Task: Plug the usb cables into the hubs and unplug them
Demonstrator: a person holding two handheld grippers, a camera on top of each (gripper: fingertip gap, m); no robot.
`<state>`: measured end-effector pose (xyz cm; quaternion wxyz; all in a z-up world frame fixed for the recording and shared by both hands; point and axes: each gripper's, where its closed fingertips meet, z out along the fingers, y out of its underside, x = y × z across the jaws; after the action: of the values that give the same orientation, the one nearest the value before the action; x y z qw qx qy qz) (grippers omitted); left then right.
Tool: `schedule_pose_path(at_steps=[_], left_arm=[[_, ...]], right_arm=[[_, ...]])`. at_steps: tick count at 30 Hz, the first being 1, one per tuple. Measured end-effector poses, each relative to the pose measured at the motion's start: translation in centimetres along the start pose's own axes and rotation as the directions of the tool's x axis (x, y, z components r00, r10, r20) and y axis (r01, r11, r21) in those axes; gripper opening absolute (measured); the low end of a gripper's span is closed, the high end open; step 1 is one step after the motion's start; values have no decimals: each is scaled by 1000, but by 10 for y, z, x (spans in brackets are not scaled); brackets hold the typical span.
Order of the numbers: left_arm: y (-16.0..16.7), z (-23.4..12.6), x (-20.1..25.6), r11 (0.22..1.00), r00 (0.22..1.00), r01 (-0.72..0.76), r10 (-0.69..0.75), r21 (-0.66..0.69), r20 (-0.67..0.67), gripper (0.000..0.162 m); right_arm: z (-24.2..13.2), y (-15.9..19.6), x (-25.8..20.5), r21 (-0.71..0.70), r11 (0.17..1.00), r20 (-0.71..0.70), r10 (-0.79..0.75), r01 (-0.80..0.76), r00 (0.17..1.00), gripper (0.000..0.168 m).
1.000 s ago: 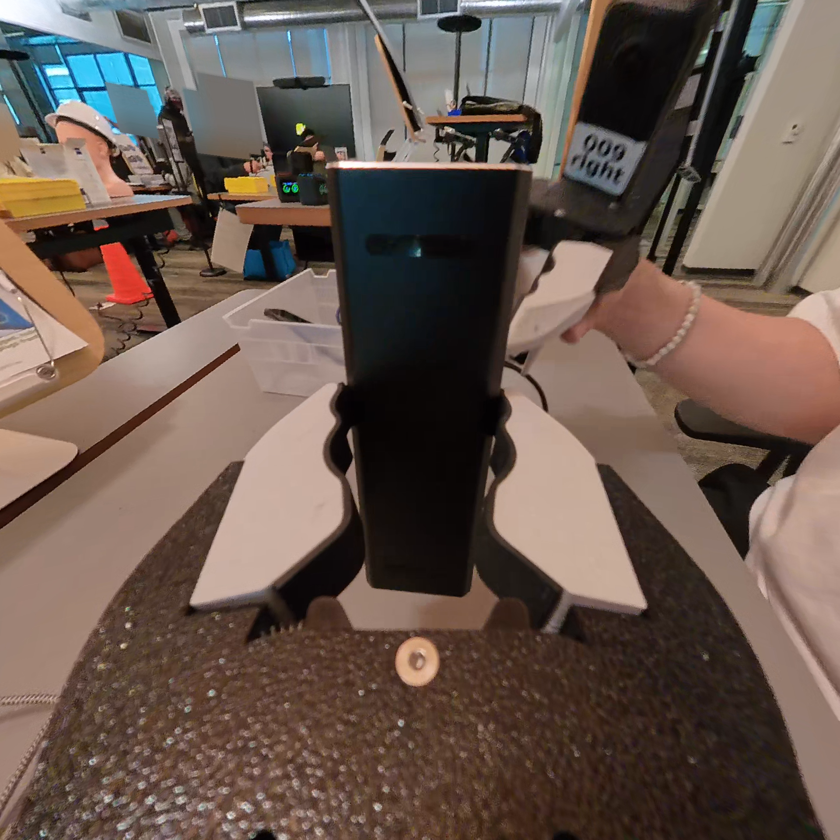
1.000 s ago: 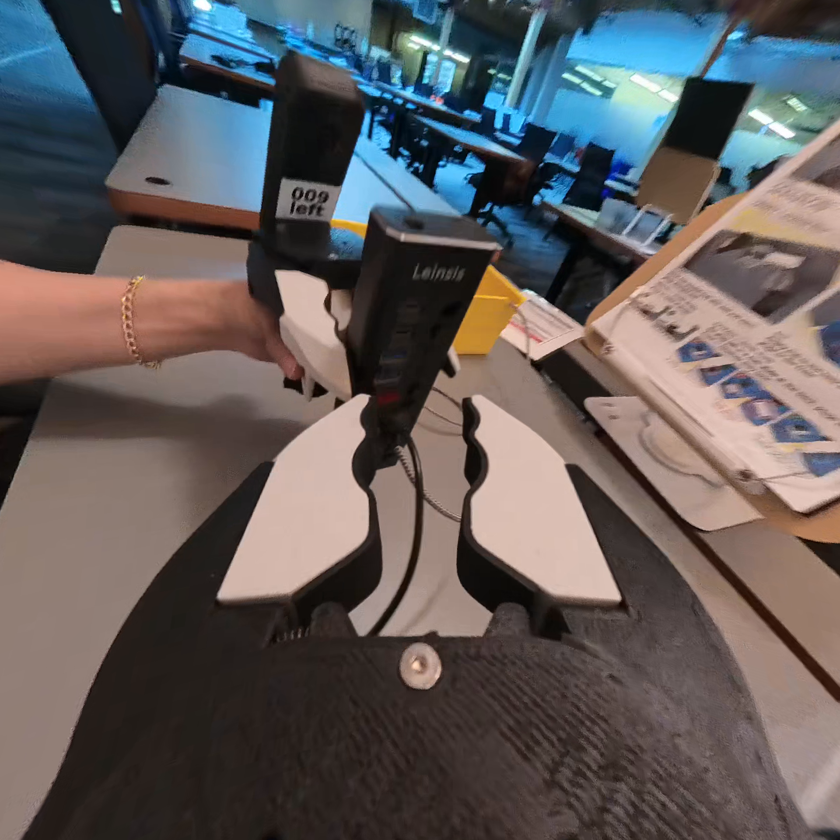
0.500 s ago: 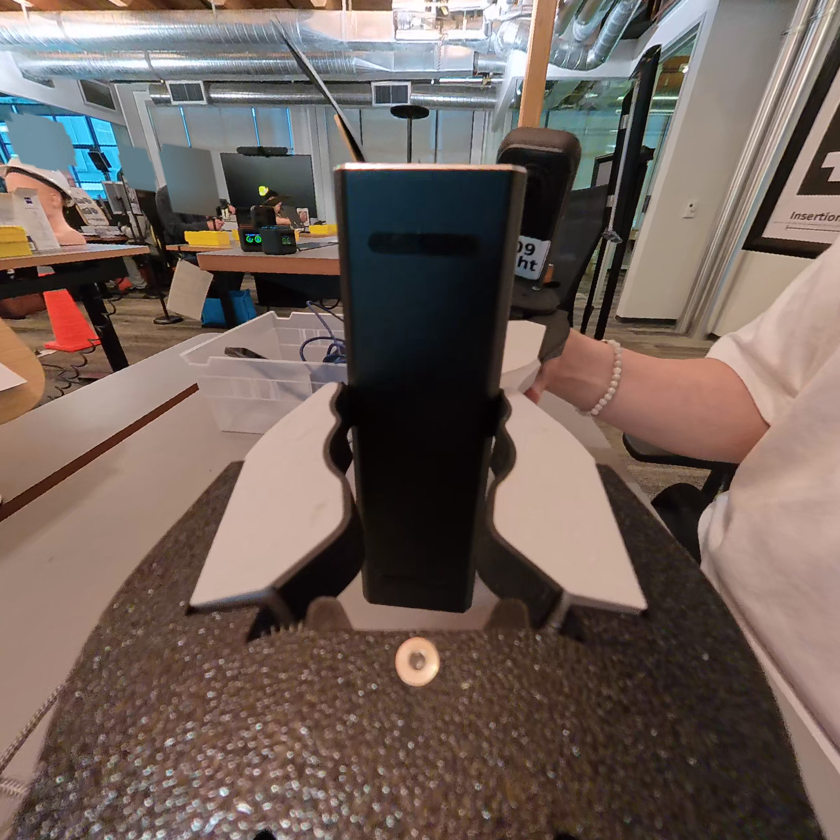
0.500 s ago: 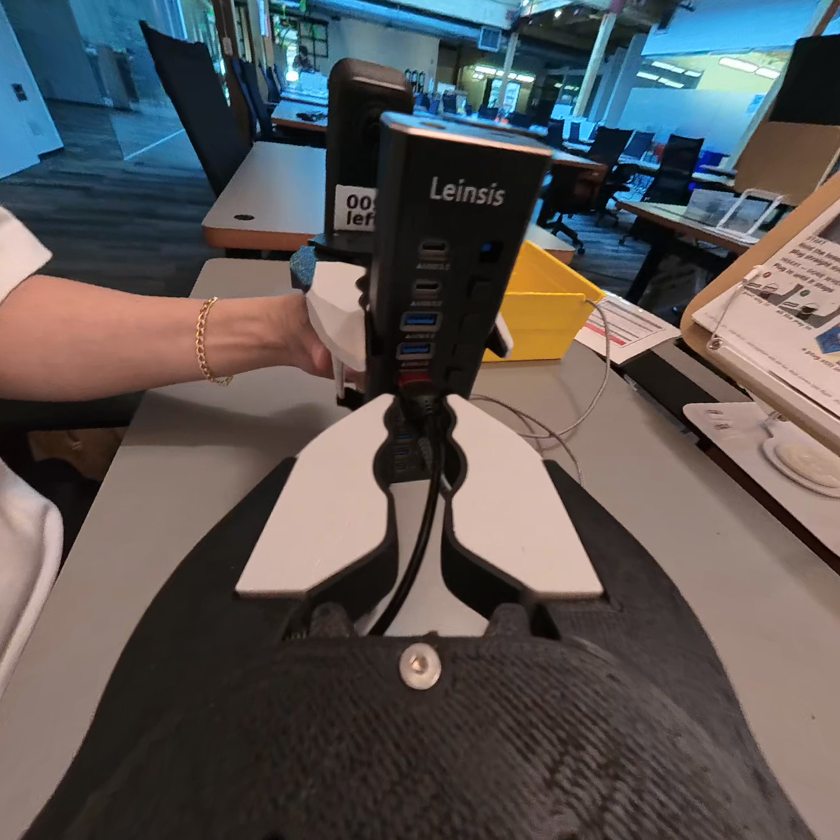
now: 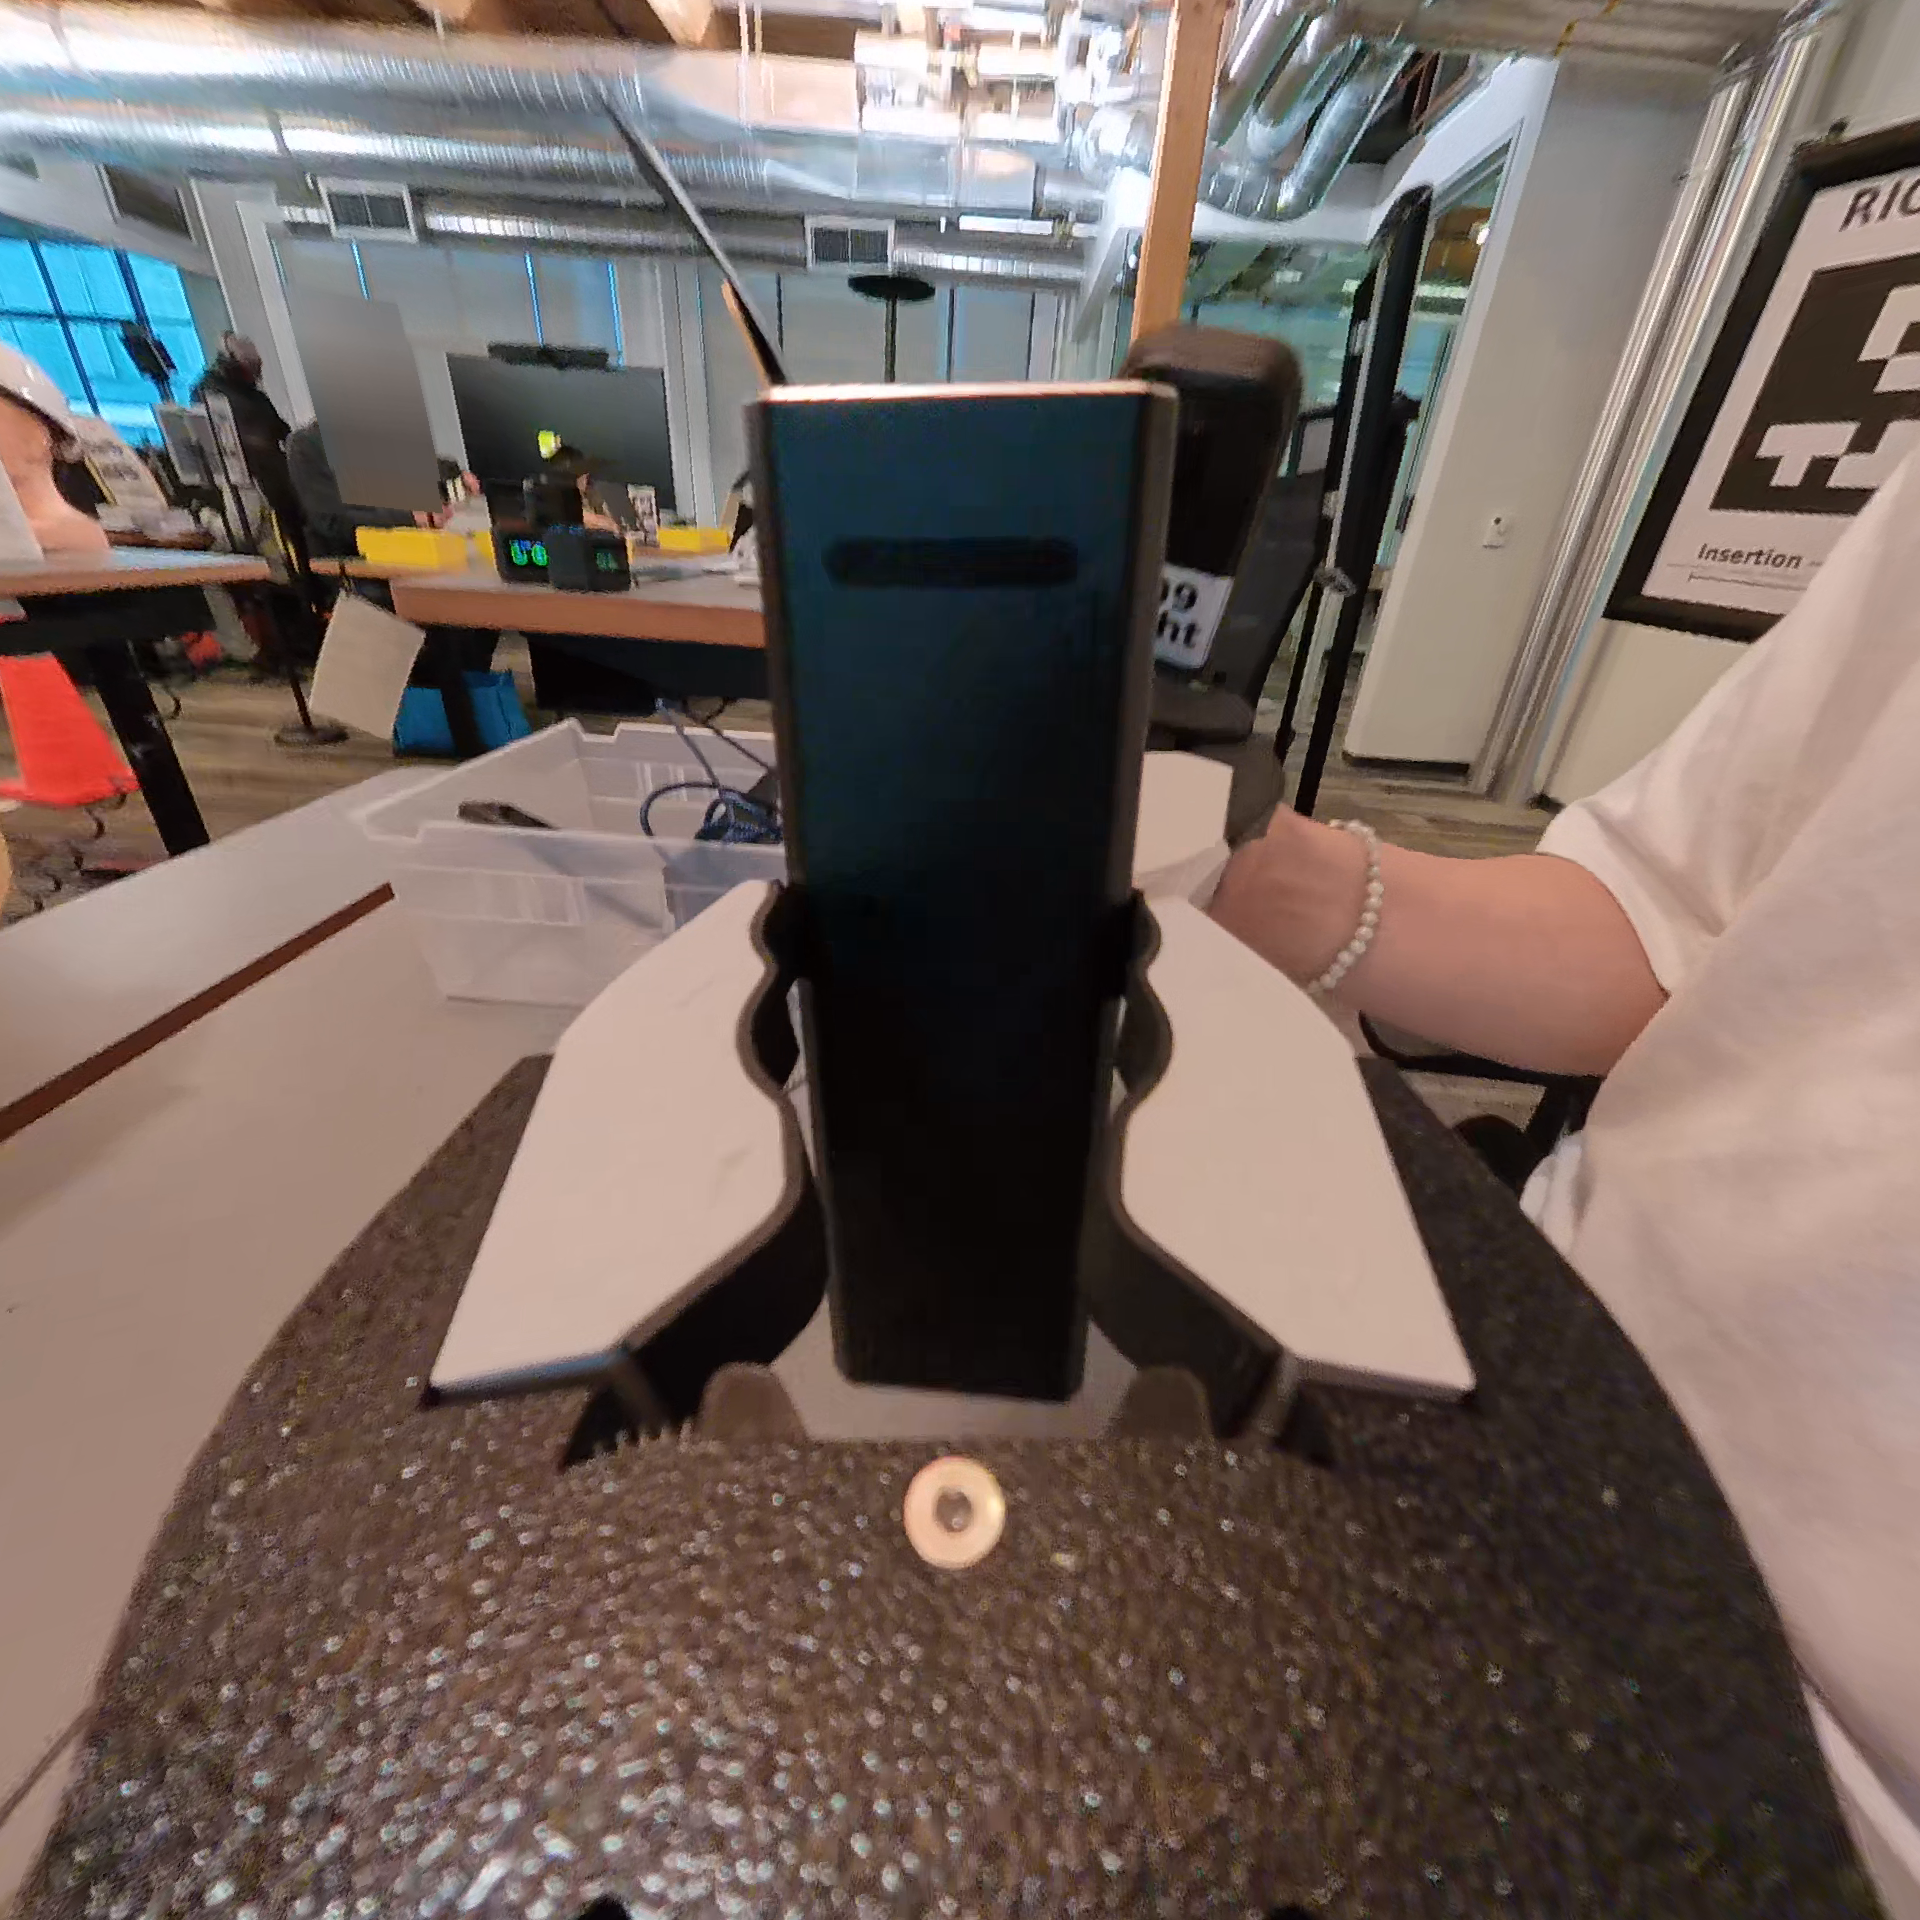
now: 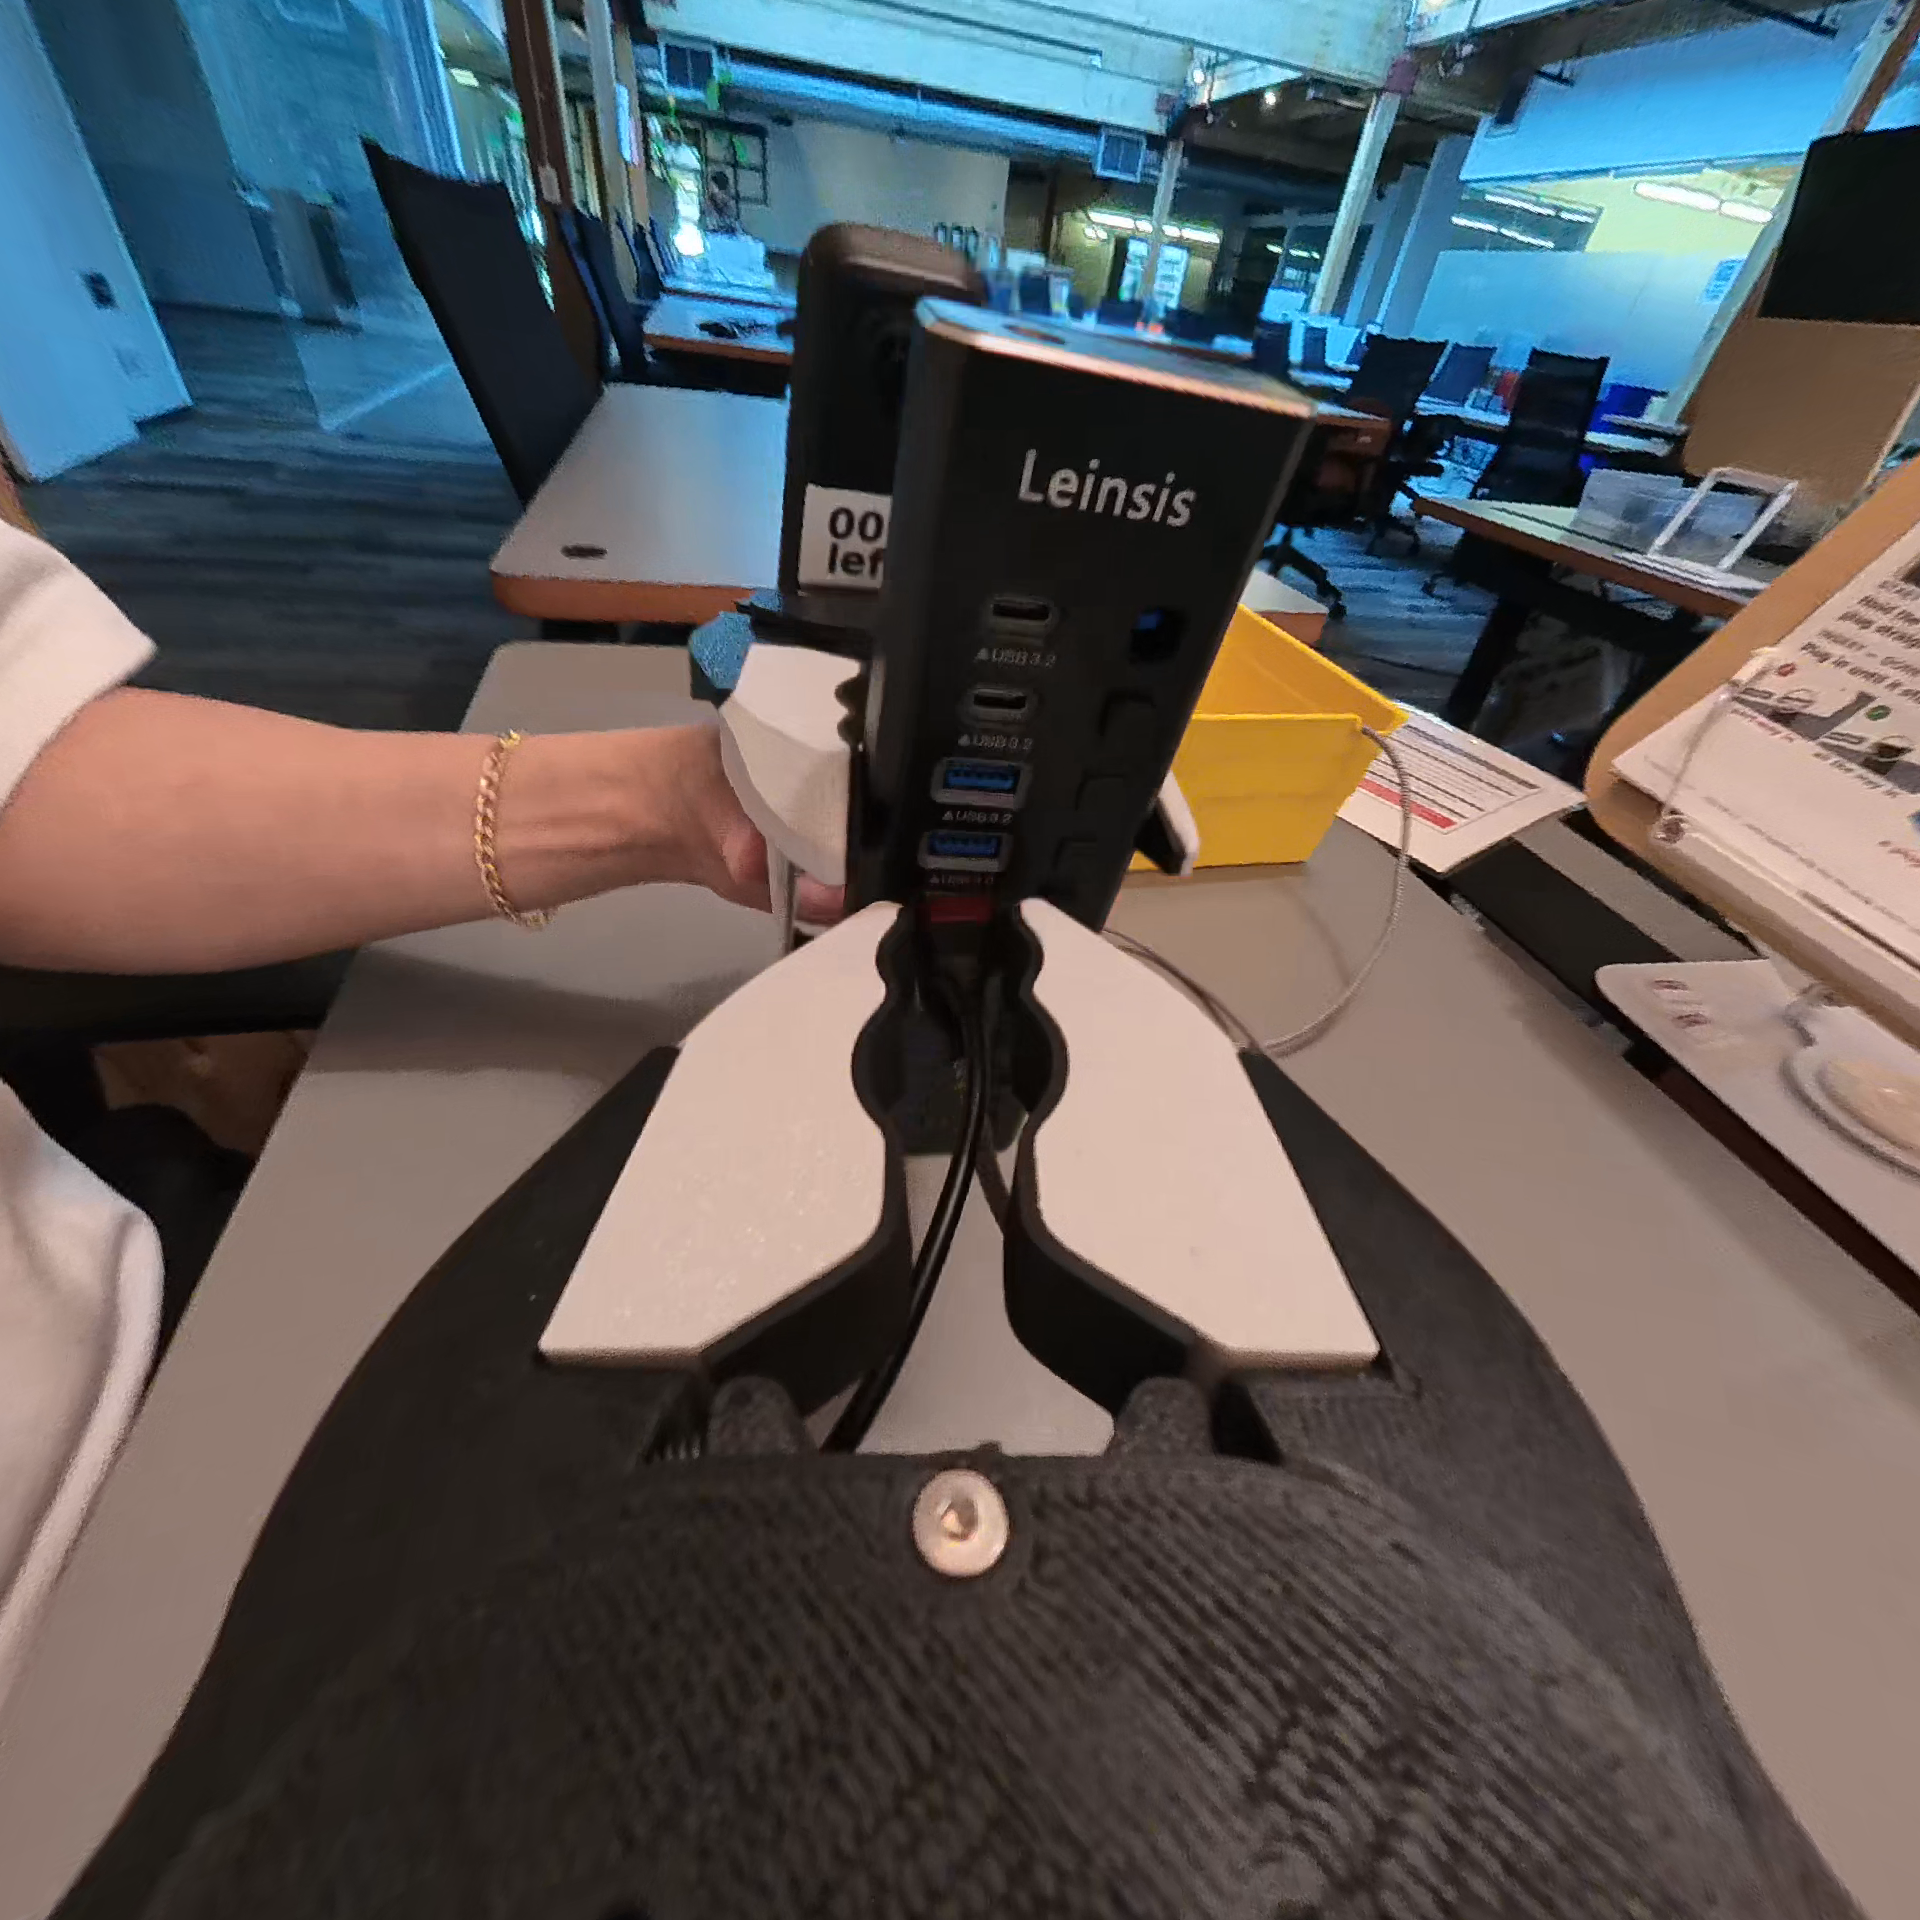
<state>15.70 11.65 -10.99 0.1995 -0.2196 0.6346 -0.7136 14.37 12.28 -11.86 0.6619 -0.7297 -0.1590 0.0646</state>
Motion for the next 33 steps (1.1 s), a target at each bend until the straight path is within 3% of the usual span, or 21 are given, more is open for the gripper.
schedule_pose_path(at_steps=[4,7,9,10,11,15,20,23,26,29,31,33], left_arm=[[6,0,0,996,1000,-22,23,-91,5,61],[13,4,1,989,1000,27,-27,-145,2,81],[29,8,-1,972,997,83,-80,-218,22,87],[38,11,2,961,995,96,-96,-258,16,84],[43,14,6,958,995,91,-97,-273,-8,69],[66,28,10,949,1000,-5,0,-316,-15,63],[50,19,-4,985,999,7,2,-172,50,62],[19,8,-5,999,998,8,-6,-45,61,62],[-8,6,-8,1000,996,-5,4,14,86,62],[-23,14,-5,999,996,-35,35,-6,85,63],[-26,17,-4,996,992,-73,77,-42,97,62],[-32,15,-4,995,989,-92,95,-33,115,62]], right_arm=[[-1,1,-1,-50,998,20,-44,45,999,15],[-3,-2,0,-34,999,26,-41,42,999,9],[-11,-31,8,147,989,-21,3,0,1000,0],[-13,-34,11,147,989,-22,15,-12,1000,0],[-12,-30,13,104,994,-28,-12,15,1000,0],[-3,-5,9,0,999,40,35,-35,999,0],[-30,-8,34,35,999,-148,23,-18,989,2],[-45,-4,21,-5,996,-88,94,-95,992,22],[-32,4,4,-86,996,-71,8,-14,997,30],[-12,19,4,-206,971,-121,-150,123,981,25],[-4,15,1,-196,965,-121,-203,177,972,8],[0,10,3,-158,974,-146,-187,163,972,7]])
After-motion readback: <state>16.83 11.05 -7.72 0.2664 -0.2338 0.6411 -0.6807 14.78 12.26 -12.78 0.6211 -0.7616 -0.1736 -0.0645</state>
